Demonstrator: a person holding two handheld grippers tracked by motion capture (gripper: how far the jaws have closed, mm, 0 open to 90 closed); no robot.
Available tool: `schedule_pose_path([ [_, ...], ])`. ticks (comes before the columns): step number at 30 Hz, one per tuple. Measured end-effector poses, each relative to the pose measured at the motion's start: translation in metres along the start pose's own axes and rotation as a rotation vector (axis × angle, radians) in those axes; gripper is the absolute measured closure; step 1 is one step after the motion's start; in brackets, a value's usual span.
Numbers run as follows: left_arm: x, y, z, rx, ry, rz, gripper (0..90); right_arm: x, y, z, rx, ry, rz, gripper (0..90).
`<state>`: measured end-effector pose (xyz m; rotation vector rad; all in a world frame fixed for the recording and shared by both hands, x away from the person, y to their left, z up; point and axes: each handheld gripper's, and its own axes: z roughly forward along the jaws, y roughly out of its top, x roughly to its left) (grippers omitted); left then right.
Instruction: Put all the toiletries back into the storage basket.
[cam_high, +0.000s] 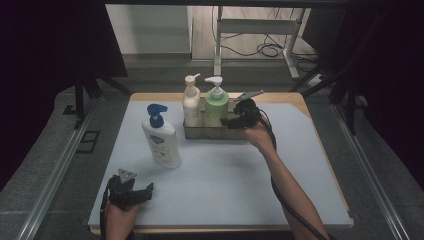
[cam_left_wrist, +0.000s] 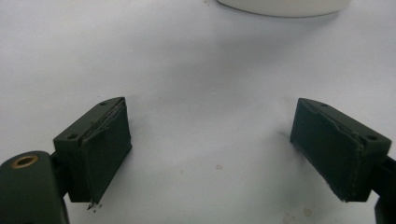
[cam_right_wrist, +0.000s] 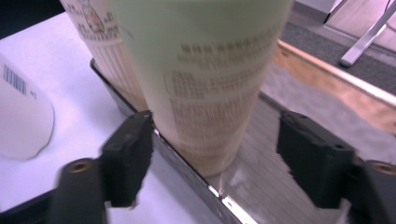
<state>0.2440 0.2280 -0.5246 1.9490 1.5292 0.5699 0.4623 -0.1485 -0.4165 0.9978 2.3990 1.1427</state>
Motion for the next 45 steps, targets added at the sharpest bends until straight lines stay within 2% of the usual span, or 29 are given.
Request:
schedule_pose_path([
  [6,0.0,0.0,0.0,0.0,0.0,0.001,11.8,-0.012,-0.01,-0.002,0.027,0.003,0.058,46.9],
  [9,0.0,0.0,0.0,0.0,0.0,0.001,11.8,-0.017,-0.013,-0.003,0.035,-0.02,0.088,59.3],
  [12,0.0,0.0,0.0,0.0,0.0,0.0,11.8,-0.021,-0.014,0.0,0.031,-0.024,0.119,69.0],
  [17,0.0,0.0,0.0,0.001,0.0,0.001,11.8,-0.022,-0.014,0.008,0.055,-0.049,0.13,83.5],
  [20,0.0,0.0,0.0,0.0,0.0,0.001,11.8,-0.023,-0.015,0.015,0.069,-0.06,0.133,89.1],
  [26,0.0,0.0,0.0,0.0,0.0,0.001,11.8,-0.024,-0.015,0.026,0.087,-0.075,0.157,89.7],
  [45,0.0,0.0,0.0,0.001,0.0,0.001,11.8,-0.02,-0.011,0.049,0.139,-0.085,0.168,89.8],
])
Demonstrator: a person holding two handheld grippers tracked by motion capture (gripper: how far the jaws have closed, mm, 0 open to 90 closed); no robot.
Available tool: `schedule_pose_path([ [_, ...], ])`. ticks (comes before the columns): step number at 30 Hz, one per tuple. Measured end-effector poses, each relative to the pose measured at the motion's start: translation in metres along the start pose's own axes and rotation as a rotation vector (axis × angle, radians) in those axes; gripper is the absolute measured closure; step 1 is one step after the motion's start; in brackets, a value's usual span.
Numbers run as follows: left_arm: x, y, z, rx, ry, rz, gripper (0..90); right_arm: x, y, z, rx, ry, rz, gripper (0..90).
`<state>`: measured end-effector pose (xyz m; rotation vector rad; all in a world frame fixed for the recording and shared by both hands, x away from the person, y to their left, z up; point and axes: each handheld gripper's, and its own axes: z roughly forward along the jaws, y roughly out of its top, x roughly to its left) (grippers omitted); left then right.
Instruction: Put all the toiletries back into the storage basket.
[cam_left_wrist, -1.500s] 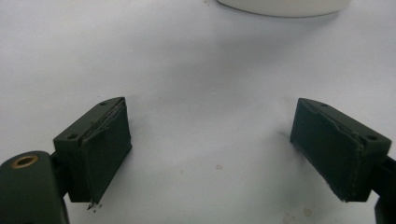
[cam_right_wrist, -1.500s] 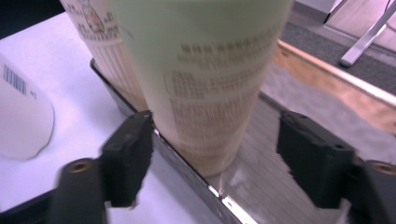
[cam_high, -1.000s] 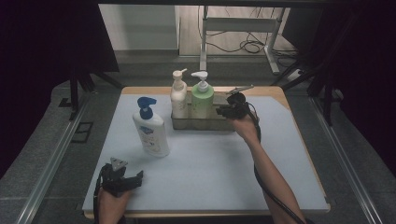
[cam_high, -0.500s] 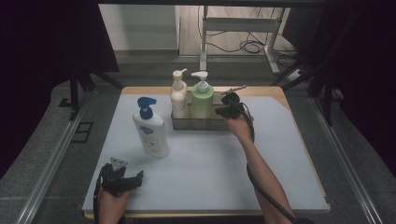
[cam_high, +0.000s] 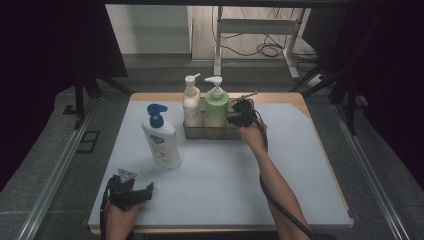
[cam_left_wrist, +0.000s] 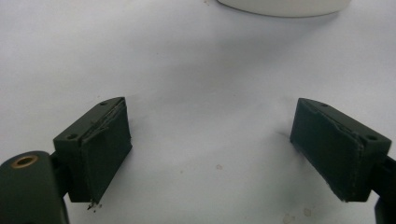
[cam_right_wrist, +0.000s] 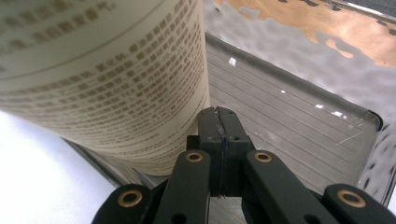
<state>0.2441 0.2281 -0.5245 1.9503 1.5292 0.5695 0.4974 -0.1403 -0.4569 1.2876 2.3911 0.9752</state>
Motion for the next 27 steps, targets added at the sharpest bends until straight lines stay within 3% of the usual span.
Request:
schedule_pose_path([
  [27,0.0,0.0,0.0,0.0,0.0,-0.001,11.8,0.009,0.004,0.007,0.018,0.016,-0.012,89.7],
])
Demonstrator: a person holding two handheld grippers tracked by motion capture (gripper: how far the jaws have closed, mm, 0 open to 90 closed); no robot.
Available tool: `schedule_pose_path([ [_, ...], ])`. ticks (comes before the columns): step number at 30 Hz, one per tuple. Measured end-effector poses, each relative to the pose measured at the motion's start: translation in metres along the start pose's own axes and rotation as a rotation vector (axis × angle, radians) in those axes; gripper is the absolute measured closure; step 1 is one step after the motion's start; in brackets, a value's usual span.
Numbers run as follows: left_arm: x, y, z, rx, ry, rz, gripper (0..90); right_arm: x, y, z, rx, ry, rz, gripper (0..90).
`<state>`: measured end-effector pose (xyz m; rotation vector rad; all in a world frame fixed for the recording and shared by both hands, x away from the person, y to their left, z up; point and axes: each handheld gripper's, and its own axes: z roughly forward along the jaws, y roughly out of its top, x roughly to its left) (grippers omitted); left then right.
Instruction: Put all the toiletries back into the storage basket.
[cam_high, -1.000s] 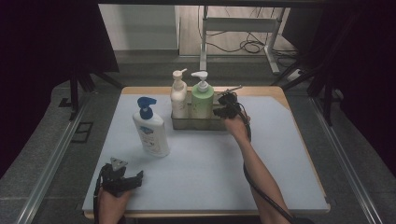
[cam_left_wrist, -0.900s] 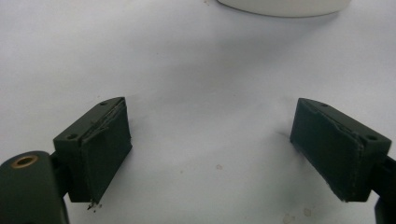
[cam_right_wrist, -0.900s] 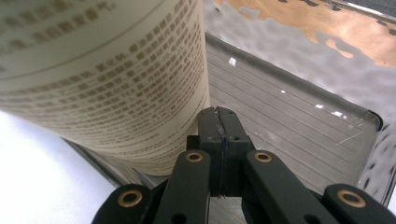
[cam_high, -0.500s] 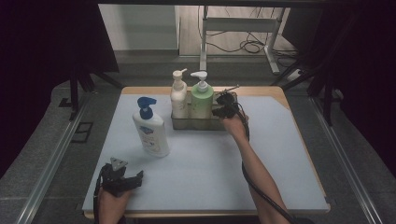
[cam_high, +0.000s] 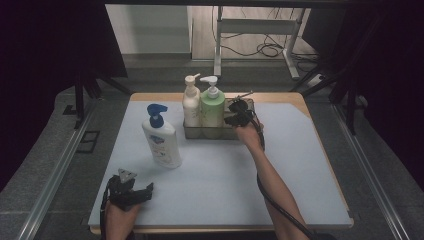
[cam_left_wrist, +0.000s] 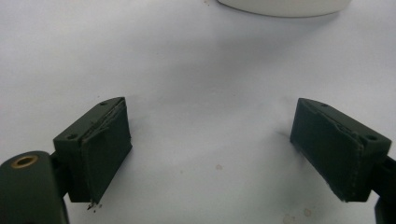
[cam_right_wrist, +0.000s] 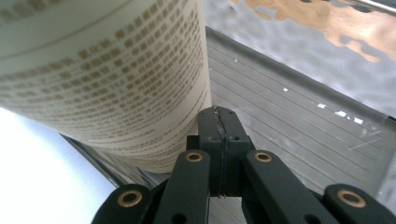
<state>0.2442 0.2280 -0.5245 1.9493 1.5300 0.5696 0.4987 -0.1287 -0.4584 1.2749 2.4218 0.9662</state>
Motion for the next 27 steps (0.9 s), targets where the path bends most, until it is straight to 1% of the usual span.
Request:
schedule_pose_path([
  [3,0.0,0.0,0.0,0.0,0.0,0.0,11.8,0.0039,0.001,0.0022,0.005,0.005,-0.009,89.7],
  [4,0.0,0.0,0.0,0.0,0.0,0.0,11.8,0.0049,0.0012,0.0027,0.006,-0.004,-0.011,89.7],
  [8,0.0,0.0,0.0,0.0,-0.001,0.0,11.8,0.0041,0.0008,0.0029,0.006,0.004,-0.001,89.8],
  [18,0.0,0.0001,0.0,0.0,0.0,0.0,11.8,0.0076,0.0014,0.0006,0.005,-0.005,-0.024,89.7],
  [22,0.0,0.0001,0.0,0.0,0.0,0.0,11.8,0.0065,-0.0003,0.0006,-0.006,0.004,-0.019,89.5],
  [27,0.0001,0.0,-0.0001,0.001,0.001,0.001,11.8,0.0043,-0.0013,-0.0013,-0.015,0.008,-0.016,85.3],
])
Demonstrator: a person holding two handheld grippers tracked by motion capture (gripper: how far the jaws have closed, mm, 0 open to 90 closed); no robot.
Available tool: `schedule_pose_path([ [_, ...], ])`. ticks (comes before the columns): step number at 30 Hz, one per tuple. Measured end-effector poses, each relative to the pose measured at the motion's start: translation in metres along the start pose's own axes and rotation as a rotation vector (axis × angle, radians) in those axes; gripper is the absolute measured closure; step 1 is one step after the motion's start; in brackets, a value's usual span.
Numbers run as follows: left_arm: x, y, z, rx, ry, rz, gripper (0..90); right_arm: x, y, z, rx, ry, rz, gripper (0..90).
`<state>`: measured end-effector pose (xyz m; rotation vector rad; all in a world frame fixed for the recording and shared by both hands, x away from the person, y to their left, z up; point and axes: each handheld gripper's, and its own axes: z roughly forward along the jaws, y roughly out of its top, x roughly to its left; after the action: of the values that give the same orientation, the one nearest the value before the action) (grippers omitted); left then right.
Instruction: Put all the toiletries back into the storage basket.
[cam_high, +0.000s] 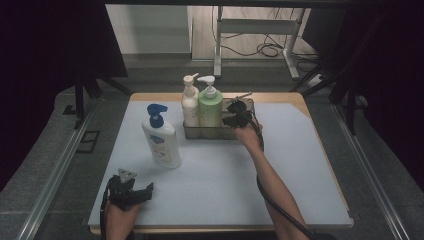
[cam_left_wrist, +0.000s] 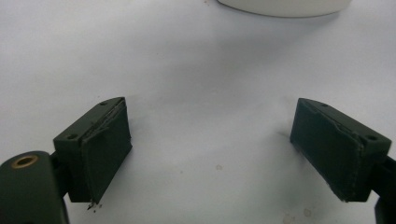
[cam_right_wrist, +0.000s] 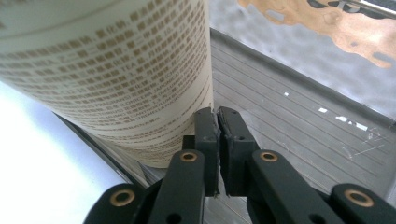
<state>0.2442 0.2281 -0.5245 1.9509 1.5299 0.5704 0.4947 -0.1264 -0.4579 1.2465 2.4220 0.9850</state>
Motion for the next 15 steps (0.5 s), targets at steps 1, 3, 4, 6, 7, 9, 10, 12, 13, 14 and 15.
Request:
schedule_pose_path([
  [1,0.0,0.0,0.0,0.001,0.0,0.001,11.8,-0.001,0.0,-0.002,-0.003,0.003,0.001,84.8],
  [3,0.0,0.0,0.0,0.0,0.0,0.0,11.8,-0.001,0.0,-0.005,-0.01,0.001,-0.004,83.4],
  [4,0.0,0.0,0.0,0.0,0.0,0.0,11.8,-0.001,0.0,-0.006,-0.014,0.006,-0.004,83.0],
  [6,0.0,0.0,0.0,0.0,0.0,0.0,11.8,-0.001,0.0,-0.01,-0.023,0.004,-0.015,81.9],
  [7,0.0,0.0,0.0,0.0,0.0,0.0,11.8,0.0,0.0,-0.011,-0.027,0.007,-0.018,81.4],
  [9,0.0,0.0,0.0,-0.001,0.0,0.0,11.8,0.0,0.0,-0.014,-0.032,0.008,-0.025,80.5],
  [10,0.0,0.0,0.0,0.0,0.0,0.0,11.8,0.001,-0.001,-0.015,-0.035,0.009,-0.025,79.8],
  [12,0.0,0.0,0.0,-0.002,0.0,-0.001,11.8,0.001,-0.001,-0.018,-0.042,0.007,-0.032,77.3],
  [13,0.0,0.0,0.0,-0.002,0.0,-0.001,11.8,0.001,-0.002,-0.02,-0.047,0.005,-0.035,76.1],
  [14,0.0,0.0,0.0,0.0,0.0,0.0,11.8,0.001,-0.002,-0.022,-0.054,0.006,-0.036,74.4],
  [15,0.0,0.0,0.0,0.0,0.0,0.0,11.8,0.001,-0.003,-0.024,-0.058,0.007,-0.04,72.3],
])
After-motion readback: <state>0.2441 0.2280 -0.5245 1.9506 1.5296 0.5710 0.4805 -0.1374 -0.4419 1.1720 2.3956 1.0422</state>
